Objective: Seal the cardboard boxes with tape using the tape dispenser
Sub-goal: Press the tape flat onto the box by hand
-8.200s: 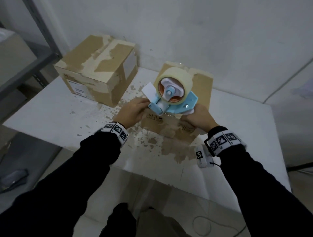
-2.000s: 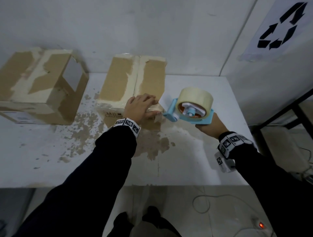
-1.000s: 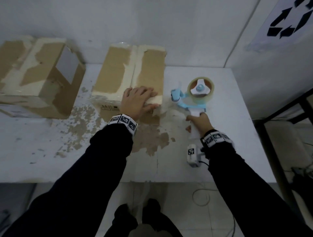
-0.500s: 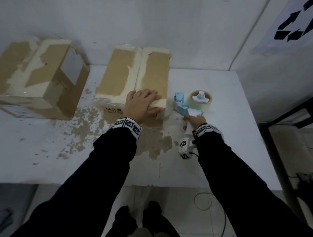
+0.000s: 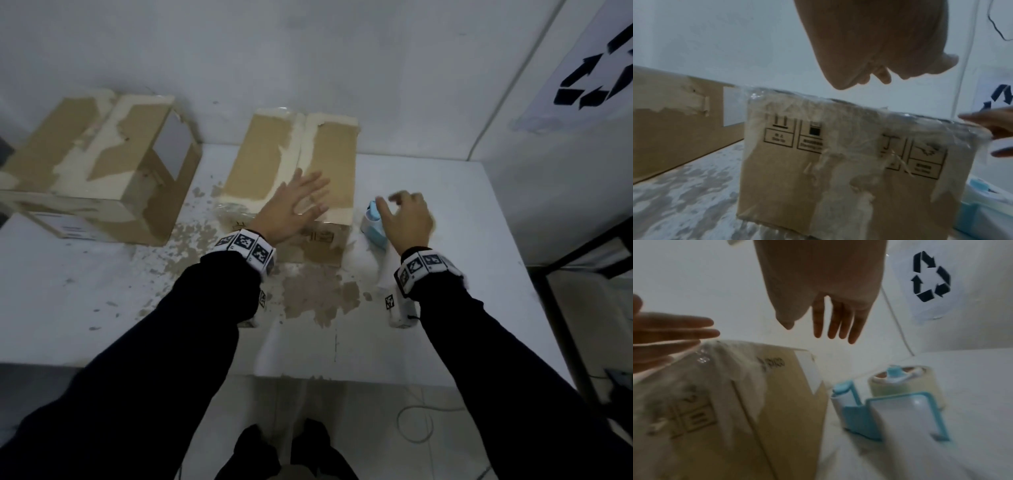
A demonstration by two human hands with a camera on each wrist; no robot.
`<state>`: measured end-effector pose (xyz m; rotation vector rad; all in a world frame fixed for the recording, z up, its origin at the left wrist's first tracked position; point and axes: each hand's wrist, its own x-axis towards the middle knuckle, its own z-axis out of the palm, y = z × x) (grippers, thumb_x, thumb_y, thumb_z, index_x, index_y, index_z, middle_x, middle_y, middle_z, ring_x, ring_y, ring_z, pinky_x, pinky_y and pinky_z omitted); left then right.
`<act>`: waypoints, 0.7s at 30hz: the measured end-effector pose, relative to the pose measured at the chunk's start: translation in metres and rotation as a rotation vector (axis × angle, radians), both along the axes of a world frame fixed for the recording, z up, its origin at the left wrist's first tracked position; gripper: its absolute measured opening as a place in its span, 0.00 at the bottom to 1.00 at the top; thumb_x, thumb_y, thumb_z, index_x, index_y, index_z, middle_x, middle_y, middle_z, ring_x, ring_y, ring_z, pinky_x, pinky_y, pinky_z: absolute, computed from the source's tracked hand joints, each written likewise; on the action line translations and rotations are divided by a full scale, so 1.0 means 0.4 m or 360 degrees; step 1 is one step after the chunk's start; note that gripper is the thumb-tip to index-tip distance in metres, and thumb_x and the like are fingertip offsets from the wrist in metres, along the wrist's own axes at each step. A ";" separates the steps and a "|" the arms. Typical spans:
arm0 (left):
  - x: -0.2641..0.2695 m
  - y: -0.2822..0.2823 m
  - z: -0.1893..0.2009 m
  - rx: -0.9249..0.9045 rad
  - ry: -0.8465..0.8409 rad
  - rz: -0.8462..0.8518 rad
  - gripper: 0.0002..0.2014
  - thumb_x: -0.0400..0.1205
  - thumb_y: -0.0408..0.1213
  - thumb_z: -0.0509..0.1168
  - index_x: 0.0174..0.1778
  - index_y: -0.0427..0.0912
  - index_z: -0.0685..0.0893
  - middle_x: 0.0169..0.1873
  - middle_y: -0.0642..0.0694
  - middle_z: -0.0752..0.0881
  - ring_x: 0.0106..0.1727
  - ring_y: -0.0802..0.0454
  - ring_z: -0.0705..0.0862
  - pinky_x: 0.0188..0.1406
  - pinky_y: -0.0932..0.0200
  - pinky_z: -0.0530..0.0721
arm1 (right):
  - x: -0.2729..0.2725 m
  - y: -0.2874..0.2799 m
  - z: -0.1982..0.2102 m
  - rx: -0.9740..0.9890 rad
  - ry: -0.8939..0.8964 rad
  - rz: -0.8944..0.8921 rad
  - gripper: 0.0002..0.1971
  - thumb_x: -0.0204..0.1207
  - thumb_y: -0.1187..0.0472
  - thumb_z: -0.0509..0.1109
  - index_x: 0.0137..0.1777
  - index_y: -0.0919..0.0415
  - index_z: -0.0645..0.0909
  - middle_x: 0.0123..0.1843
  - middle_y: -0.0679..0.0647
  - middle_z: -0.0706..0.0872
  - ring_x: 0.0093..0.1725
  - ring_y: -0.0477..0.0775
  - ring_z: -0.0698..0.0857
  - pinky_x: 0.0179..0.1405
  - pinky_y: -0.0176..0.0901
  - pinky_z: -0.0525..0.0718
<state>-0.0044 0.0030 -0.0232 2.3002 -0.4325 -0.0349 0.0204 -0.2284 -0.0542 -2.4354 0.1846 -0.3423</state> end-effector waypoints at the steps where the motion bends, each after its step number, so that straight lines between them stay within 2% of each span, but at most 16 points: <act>1: -0.005 0.020 0.006 -0.0058 -0.0087 0.0097 0.25 0.83 0.51 0.59 0.77 0.53 0.68 0.81 0.54 0.60 0.83 0.53 0.48 0.80 0.43 0.45 | 0.000 0.024 0.018 0.0079 -0.0150 0.0151 0.19 0.79 0.48 0.68 0.59 0.64 0.83 0.60 0.63 0.82 0.61 0.61 0.81 0.60 0.48 0.75; 4: -0.012 0.096 0.013 -0.0048 -0.0254 0.0350 0.23 0.83 0.50 0.59 0.75 0.49 0.71 0.79 0.51 0.65 0.83 0.51 0.52 0.81 0.42 0.51 | -0.001 0.112 0.059 0.0043 -0.0269 0.0615 0.20 0.81 0.50 0.66 0.67 0.61 0.81 0.67 0.60 0.82 0.69 0.58 0.78 0.70 0.48 0.74; 6: -0.015 0.154 0.007 0.0093 -0.0206 0.0418 0.24 0.84 0.48 0.58 0.76 0.45 0.70 0.79 0.49 0.65 0.83 0.48 0.53 0.80 0.42 0.51 | -0.003 0.180 0.078 -0.0232 -0.0091 0.0928 0.22 0.83 0.50 0.62 0.74 0.58 0.75 0.77 0.58 0.75 0.79 0.58 0.69 0.78 0.50 0.64; 7: -0.018 0.182 0.000 0.0210 -0.0135 0.0402 0.24 0.85 0.47 0.56 0.77 0.45 0.68 0.80 0.48 0.64 0.83 0.47 0.53 0.80 0.42 0.50 | -0.003 0.213 0.081 -0.0435 0.0011 0.1071 0.23 0.84 0.50 0.60 0.77 0.56 0.71 0.81 0.56 0.69 0.82 0.57 0.63 0.80 0.50 0.59; 9: -0.032 0.227 -0.017 0.0518 0.0022 0.0272 0.25 0.86 0.46 0.53 0.80 0.46 0.61 0.81 0.48 0.59 0.83 0.47 0.52 0.79 0.45 0.49 | -0.006 0.268 0.079 -0.0731 0.0192 0.1243 0.25 0.85 0.50 0.57 0.81 0.53 0.65 0.84 0.51 0.61 0.84 0.56 0.56 0.79 0.49 0.56; 12: -0.049 0.261 -0.037 0.0825 0.0048 0.0076 0.25 0.88 0.42 0.48 0.82 0.46 0.55 0.82 0.47 0.55 0.83 0.47 0.52 0.79 0.48 0.51 | -0.011 0.300 0.056 -0.0755 0.0224 0.1215 0.24 0.85 0.48 0.56 0.80 0.50 0.67 0.83 0.49 0.65 0.83 0.55 0.60 0.77 0.48 0.58; 15: -0.043 0.262 -0.039 0.0798 0.0002 0.0082 0.23 0.88 0.38 0.47 0.81 0.47 0.57 0.82 0.47 0.56 0.83 0.49 0.54 0.78 0.51 0.53 | -0.013 0.297 0.024 -0.0860 0.0072 0.1189 0.24 0.84 0.46 0.56 0.78 0.50 0.69 0.81 0.49 0.68 0.82 0.56 0.64 0.77 0.49 0.60; 18: -0.038 0.255 -0.040 0.0809 0.0010 0.0118 0.23 0.88 0.35 0.48 0.81 0.47 0.59 0.82 0.47 0.57 0.83 0.49 0.55 0.78 0.52 0.53 | -0.024 0.302 0.009 -0.0867 -0.0016 0.1175 0.26 0.82 0.44 0.54 0.76 0.54 0.74 0.77 0.54 0.75 0.78 0.62 0.71 0.75 0.56 0.67; 21: -0.041 0.253 -0.038 0.0818 0.0000 0.0127 0.23 0.88 0.31 0.47 0.81 0.47 0.60 0.82 0.46 0.57 0.83 0.49 0.54 0.79 0.51 0.52 | -0.034 0.309 0.019 -0.0906 -0.0112 0.1171 0.27 0.79 0.46 0.53 0.67 0.59 0.82 0.68 0.59 0.84 0.67 0.67 0.82 0.65 0.66 0.77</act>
